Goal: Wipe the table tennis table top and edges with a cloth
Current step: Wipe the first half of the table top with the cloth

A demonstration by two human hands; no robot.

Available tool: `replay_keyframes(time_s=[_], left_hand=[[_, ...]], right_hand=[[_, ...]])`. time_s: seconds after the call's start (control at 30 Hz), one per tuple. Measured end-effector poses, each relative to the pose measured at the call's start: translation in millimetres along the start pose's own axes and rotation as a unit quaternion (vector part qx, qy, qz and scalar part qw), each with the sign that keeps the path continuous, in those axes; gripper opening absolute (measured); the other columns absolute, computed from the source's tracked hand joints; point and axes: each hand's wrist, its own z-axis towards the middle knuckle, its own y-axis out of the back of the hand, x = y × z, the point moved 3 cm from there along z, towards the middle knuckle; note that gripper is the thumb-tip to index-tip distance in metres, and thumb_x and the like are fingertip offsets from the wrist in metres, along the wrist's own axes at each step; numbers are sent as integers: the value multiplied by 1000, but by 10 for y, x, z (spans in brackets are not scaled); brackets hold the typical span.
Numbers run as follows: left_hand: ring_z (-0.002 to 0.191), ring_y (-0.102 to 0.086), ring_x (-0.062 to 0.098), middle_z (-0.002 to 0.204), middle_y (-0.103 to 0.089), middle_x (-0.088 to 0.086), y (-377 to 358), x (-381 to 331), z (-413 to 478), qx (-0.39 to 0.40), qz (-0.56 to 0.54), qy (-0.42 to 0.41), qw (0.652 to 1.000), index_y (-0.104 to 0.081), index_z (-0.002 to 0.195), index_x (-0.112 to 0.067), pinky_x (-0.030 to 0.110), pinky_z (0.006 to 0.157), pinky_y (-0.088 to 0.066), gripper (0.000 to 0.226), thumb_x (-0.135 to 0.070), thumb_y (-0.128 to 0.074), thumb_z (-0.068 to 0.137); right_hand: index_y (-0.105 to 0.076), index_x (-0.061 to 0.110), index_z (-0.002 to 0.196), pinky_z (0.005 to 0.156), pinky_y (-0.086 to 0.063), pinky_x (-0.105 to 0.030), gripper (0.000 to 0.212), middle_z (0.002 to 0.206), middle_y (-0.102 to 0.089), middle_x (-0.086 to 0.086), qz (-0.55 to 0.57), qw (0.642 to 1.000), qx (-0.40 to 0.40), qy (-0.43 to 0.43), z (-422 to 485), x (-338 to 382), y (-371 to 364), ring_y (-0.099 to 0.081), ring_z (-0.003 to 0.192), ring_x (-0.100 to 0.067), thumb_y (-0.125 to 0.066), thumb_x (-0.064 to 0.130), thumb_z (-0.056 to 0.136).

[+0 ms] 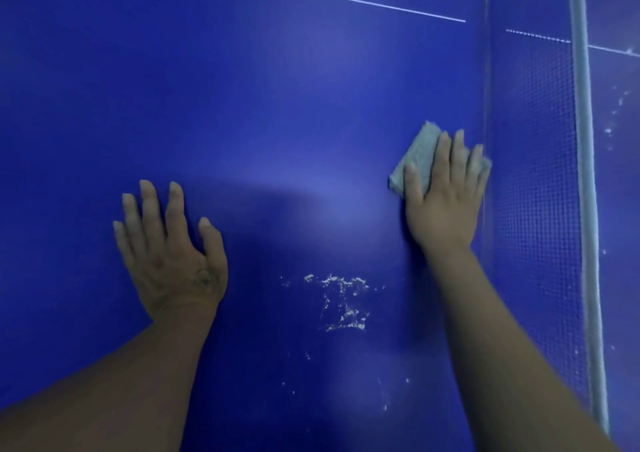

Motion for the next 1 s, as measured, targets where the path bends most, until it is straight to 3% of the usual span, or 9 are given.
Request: replay_keyframes(time_s=[0.13,0.23,0.5,0.7,0.87,0.93,1.0], left_hand=[[168,-1,27,180,-12,7,-18,15,-4,4,2,-2,1000,-27,170,-21,52,135,-2,66,-46,-32,109],[167,-7,31,179,-18,10,-21,15,-2,-12,-7,-8,1000,-32,168,-19,53,135,-4,64,-42,-37,109],[167,-6,32,180,-15,11,-37,66,-30,-16,-7,-20,1000,-29,170,-20,53,135,-4,65,-43,-35,109],[167,-6,34,180,-15,12,-71,104,-47,-33,-24,-36,999,-29,170,-18,54,134,-4,66,-43,-35,109],[167,-5,34,180,-13,12,-7,164,-127,2,-27,-109,994,-26,171,-14,54,134,-3,64,-40,-33,112],[167,-8,32,180,-15,11,46,253,-279,4,-11,-159,987,-27,170,-14,53,134,-7,61,-37,-32,114],[167,-8,31,180,-14,8,102,396,-587,0,-3,-151,988,-25,171,-17,54,134,-10,59,-36,-30,116]], right_hand=[[-21,12,171,134,-4,-56,73,179,-17,-8,32,999,-2,-31,-1225,-23,-78,-9,166,-37,-35,53,111],[-20,13,171,134,-2,-55,75,180,-14,-6,31,998,18,-47,-1641,62,-121,-5,166,-35,-31,55,110],[-13,17,172,132,4,-58,76,181,-5,-6,41,998,17,-52,-14,674,-88,2,166,-37,-29,59,111],[-15,23,172,133,6,-55,76,181,-5,0,27,998,29,53,224,1508,-199,3,166,-32,-25,63,109],[-22,22,171,134,-1,-52,78,180,-14,-1,-8,978,41,205,-982,1596,-229,-7,166,-33,-23,63,105],[-29,19,170,134,-6,-52,76,178,-20,0,18,968,29,248,-1591,1498,-225,-12,166,-32,-28,61,106],[-30,20,169,134,-10,-53,72,178,-20,2,19,963,26,266,-2067,1366,-256,-11,166,-29,-35,59,109]])
